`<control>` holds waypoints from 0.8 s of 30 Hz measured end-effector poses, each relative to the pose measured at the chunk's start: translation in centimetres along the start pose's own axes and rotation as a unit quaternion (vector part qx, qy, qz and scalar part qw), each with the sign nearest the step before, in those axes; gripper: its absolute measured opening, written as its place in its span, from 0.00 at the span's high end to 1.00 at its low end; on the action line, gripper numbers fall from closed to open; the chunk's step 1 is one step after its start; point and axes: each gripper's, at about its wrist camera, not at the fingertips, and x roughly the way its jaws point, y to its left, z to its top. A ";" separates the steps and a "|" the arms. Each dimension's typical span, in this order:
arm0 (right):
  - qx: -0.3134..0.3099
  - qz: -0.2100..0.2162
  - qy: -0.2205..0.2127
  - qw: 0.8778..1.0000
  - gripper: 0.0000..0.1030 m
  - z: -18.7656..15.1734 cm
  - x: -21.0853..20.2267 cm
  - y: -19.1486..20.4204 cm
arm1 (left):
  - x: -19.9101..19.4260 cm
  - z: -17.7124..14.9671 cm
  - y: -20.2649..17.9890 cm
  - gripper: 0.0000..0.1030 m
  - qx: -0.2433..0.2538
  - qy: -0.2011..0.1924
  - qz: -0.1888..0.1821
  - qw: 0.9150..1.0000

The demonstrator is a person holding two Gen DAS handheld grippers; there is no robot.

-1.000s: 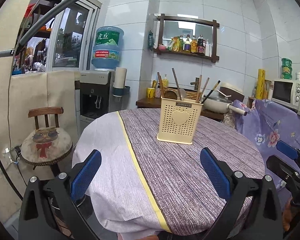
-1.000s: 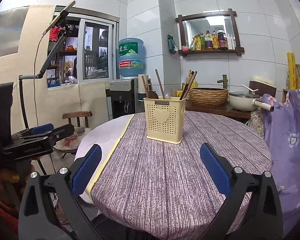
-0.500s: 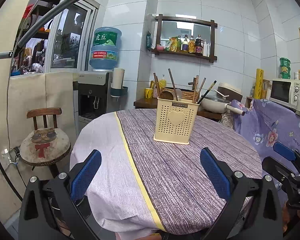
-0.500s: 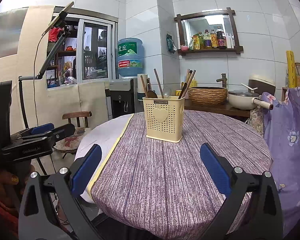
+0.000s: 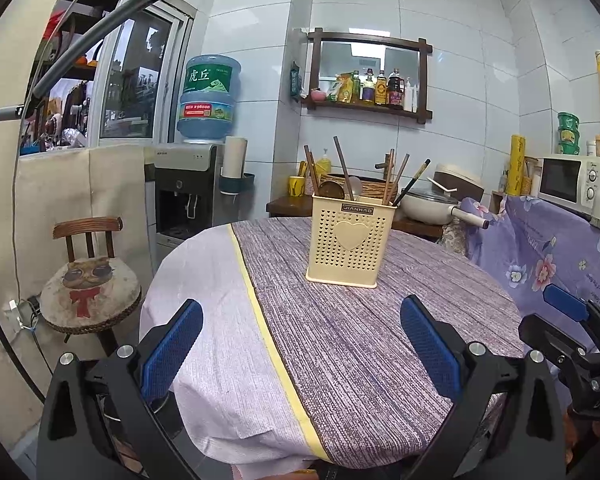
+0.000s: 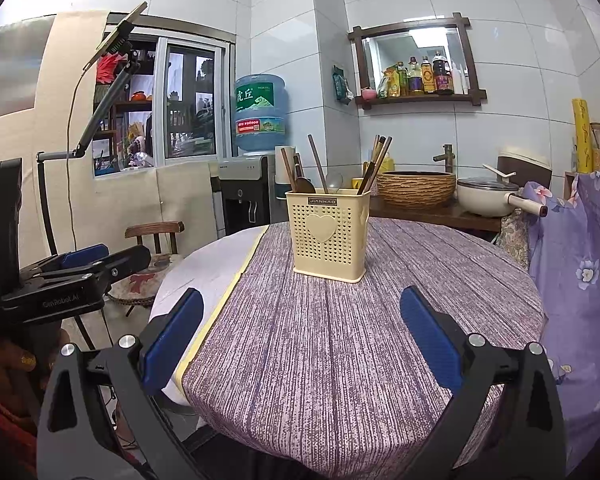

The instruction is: Organize utensils

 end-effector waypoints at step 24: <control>0.003 0.003 0.006 1.000 0.06 -0.3 0.2 0.0 | -0.1 0.0 -0.4 0.05 0.002 0.000 0.001 1.000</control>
